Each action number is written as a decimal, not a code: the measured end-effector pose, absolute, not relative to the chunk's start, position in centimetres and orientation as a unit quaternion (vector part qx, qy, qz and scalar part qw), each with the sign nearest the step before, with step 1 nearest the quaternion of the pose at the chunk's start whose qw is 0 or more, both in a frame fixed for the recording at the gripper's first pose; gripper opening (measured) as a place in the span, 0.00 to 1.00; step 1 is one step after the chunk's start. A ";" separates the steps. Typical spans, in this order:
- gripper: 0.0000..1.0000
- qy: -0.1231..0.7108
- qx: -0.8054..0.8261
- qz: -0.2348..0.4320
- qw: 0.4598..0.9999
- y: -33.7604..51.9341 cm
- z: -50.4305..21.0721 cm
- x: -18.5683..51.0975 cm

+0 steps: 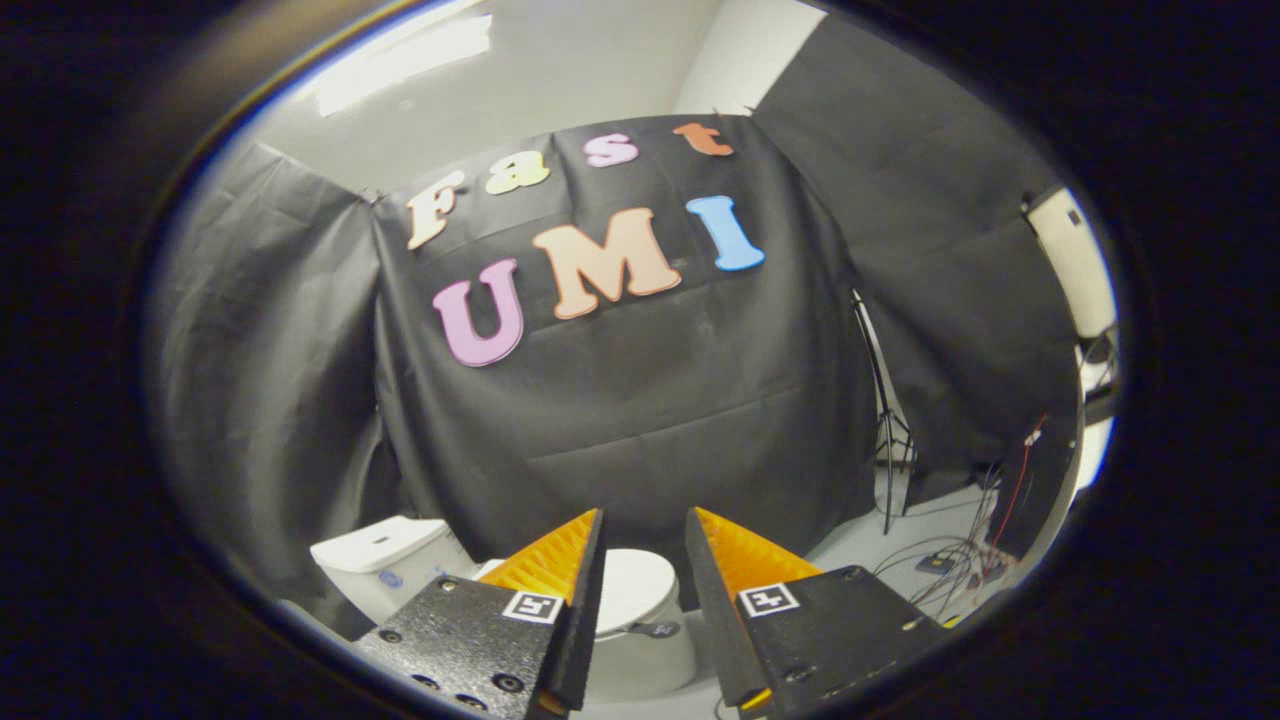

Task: Open the toilet lid.

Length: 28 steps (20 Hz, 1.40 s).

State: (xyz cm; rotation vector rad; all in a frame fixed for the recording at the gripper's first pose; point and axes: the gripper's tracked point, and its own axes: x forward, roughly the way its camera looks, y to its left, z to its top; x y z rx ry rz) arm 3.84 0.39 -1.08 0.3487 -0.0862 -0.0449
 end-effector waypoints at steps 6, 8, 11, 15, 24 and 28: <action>0.49 -0.066 0.331 -0.044 0.940 0.0 -3.3 8.3; 0.47 -0.073 0.378 -0.051 0.921 0.0 -4.7 10.4; 0.46 -0.069 0.449 -0.051 0.889 0.2 -8.2 13.3; 0.43 -0.079 0.526 -0.043 0.845 0.7 -12.6 16.0; 0.43 0.015 0.586 -0.090 0.805 1.9 -22.0 20.7; 0.43 0.056 0.595 -0.093 0.796 2.9 -24.1 21.5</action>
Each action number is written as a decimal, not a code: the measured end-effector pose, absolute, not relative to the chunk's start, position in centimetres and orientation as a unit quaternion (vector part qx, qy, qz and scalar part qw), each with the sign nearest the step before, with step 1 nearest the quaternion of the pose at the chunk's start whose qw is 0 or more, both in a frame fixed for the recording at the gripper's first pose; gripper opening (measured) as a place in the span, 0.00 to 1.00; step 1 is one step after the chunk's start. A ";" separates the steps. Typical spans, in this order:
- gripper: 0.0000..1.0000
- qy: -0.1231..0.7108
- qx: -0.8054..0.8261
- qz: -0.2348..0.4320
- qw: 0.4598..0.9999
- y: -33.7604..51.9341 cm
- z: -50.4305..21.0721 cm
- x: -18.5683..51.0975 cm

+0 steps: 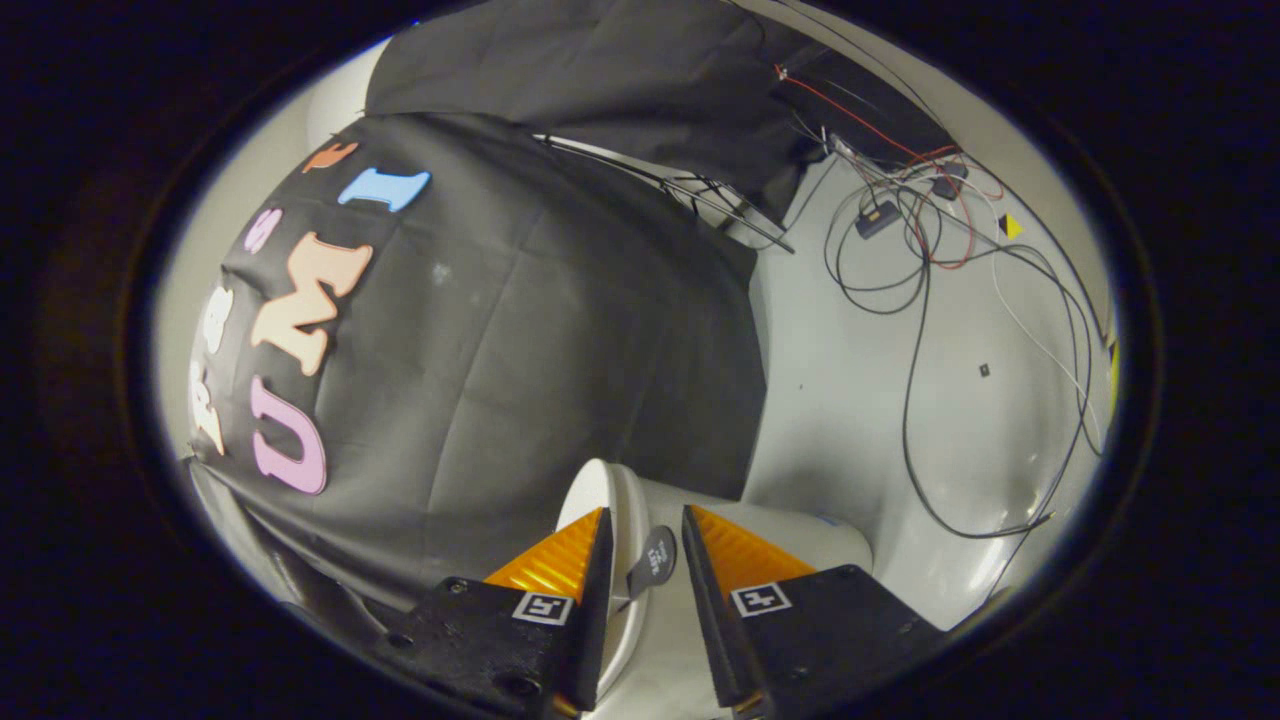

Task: Open the toilet lid.

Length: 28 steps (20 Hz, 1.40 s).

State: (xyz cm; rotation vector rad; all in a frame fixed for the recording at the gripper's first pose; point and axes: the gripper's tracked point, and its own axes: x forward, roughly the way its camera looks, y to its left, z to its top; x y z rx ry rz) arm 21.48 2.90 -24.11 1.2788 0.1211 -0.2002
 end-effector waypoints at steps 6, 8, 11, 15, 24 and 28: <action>0.43 0.091 0.631 -0.076 0.767 4.0 -26.2 23.3; 0.43 0.099 0.637 -0.062 0.762 4.3 -26.2 23.9; 0.38 0.128 0.654 -0.027 0.745 5.5 -26.7 24.8; 0.23 0.141 0.647 0.012 0.750 6.8 -25.6 25.8; 0.07 0.140 0.611 0.030 0.779 7.3 -23.9 26.0; 0.06 0.124 0.576 0.039 0.807 7.9 -20.8 25.6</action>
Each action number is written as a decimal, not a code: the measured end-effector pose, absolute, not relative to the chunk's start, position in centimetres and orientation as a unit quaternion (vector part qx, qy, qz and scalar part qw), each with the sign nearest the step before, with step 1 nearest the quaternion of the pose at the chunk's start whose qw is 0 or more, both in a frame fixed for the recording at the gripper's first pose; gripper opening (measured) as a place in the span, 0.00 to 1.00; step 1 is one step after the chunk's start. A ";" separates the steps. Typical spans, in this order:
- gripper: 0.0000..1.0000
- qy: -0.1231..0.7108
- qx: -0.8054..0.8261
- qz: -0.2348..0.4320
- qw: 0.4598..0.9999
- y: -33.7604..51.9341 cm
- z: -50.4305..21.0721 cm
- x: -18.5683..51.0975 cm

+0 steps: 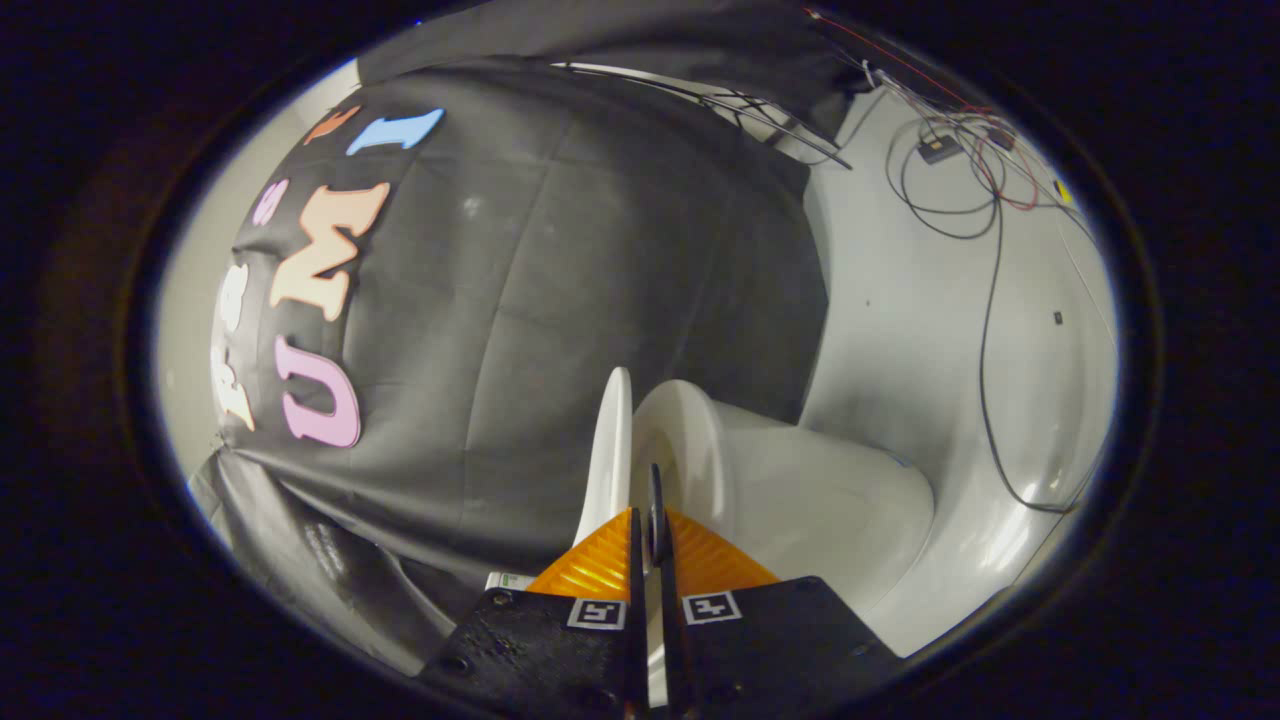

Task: Open the toilet lid.

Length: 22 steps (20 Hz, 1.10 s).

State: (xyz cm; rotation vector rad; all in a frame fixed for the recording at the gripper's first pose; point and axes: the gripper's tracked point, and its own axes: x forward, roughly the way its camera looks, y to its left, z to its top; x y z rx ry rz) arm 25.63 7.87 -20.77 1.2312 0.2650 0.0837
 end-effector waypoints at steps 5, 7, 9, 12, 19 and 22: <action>0.07 0.116 0.522 0.022 0.844 8.6 -17.7 25.4; 0.06 0.110 0.500 0.007 0.859 9.0 -16.3 25.3; 0.06 0.113 0.473 -0.007 0.873 9.5 -15.3 25.3; 0.06 0.098 0.452 0.006 0.887 10.9 -12.1 25.1; 0.06 0.076 0.341 0.033 0.936 15.6 -5.2 24.7; 0.06 0.080 0.282 0.033 0.956 17.9 -2.5 24.7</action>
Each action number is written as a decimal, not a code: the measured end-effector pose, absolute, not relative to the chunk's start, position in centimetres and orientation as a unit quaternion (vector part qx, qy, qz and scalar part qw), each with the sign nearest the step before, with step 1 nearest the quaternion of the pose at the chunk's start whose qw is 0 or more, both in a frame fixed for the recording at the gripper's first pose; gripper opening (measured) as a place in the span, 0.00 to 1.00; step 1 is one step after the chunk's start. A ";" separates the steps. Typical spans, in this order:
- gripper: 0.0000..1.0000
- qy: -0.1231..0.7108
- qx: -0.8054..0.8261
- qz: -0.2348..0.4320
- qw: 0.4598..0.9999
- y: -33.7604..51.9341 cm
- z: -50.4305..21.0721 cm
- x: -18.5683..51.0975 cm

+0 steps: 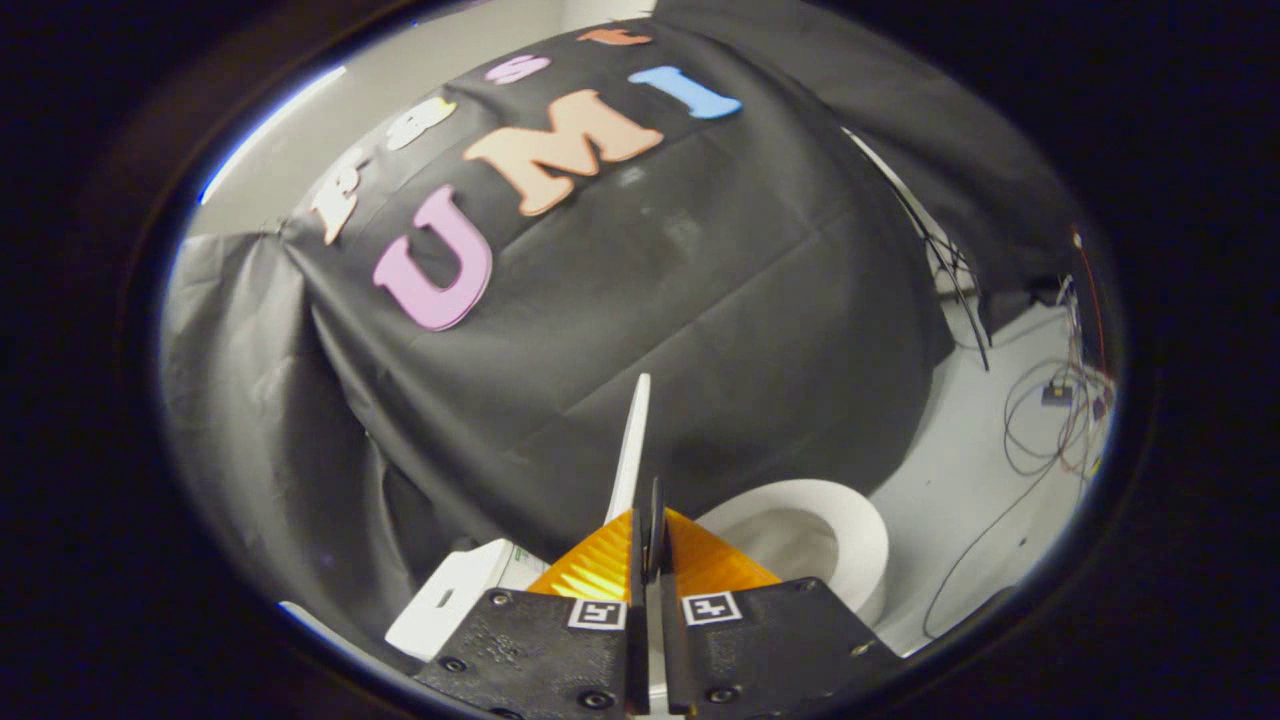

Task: Open the toilet lid.

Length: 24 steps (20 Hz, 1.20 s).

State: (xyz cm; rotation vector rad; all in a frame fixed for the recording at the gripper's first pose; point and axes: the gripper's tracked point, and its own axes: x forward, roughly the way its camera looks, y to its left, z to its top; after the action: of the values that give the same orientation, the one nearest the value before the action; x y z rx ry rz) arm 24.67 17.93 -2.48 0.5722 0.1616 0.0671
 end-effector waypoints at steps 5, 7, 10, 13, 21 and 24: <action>0.06 0.080 0.204 0.031 0.975 21.5 0.5 24.0; 0.06 0.081 0.175 0.029 0.981 22.9 1.5 24.0; 0.06 0.082 0.121 0.032 0.989 25.5 3.0 23.8; 0.06 0.081 0.082 0.038 0.993 28.1 4.3 23.5; 0.06 0.062 0.029 0.099 0.993 36.3 6.2 23.2; 0.06 0.058 0.022 0.132 0.989 39.7 6.4 23.2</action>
State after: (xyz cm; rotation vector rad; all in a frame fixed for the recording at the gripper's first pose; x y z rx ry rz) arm 23.19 39.74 6.44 0.0443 0.1163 0.2643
